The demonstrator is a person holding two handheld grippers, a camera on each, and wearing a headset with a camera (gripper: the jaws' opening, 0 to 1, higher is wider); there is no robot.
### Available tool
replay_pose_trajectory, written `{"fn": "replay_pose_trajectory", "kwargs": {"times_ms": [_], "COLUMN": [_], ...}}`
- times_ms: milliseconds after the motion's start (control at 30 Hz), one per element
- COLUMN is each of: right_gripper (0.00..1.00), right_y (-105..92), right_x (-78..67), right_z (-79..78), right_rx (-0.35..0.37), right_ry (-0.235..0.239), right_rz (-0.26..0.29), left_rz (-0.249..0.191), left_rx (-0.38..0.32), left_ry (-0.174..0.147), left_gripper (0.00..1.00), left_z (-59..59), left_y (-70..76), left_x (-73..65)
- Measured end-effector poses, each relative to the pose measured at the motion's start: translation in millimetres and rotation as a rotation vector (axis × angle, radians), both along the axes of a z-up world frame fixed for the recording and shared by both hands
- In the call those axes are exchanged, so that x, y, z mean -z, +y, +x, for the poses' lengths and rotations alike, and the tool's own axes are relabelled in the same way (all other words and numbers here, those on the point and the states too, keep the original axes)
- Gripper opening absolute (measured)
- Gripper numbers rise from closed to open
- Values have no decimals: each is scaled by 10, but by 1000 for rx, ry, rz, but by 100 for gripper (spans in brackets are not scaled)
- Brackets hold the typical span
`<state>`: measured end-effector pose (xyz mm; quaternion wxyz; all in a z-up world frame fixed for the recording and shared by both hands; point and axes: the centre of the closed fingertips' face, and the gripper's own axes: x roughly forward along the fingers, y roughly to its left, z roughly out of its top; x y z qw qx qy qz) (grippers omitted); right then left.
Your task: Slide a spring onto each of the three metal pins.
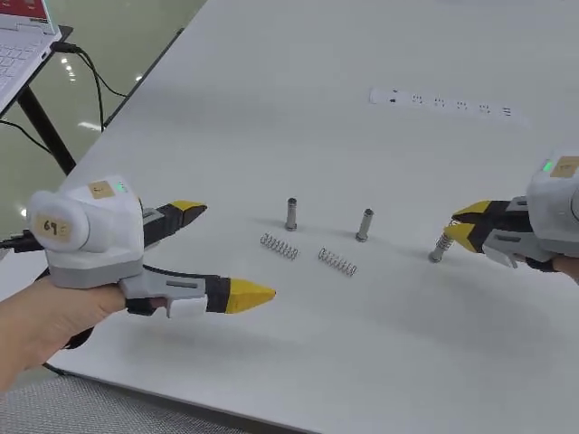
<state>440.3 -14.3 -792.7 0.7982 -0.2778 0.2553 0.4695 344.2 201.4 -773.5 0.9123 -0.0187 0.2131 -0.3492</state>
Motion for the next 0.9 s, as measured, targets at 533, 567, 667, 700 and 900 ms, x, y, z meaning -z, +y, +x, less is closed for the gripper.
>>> {"fn": "replay_pose_trajectory", "kwargs": {"times_ms": [533,567,667,700,900], "right_gripper": [8,8,8,8,8], "right_y": [23,23,31,31,25], "right_x": [216,217,203,202,188], "right_z": [-10,-10,-6,-8,-16], "right_rx": [10,10,25,28,37], "right_ry": [49,48,59,61,68], "right_rz": [-21,-21,-3,-1,5], "left_rz": [-1,-1,-1,-1,-1], "left_rx": [-6,-7,-9,-8,-10], "left_ry": [3,2,5,5,5], "left_gripper": [98,98,98,98,98], "left_z": [-40,-39,-47,-49,-47], "left_y": [39,42,45,44,39], "left_x": [-8,-9,-5,-4,-9]}}
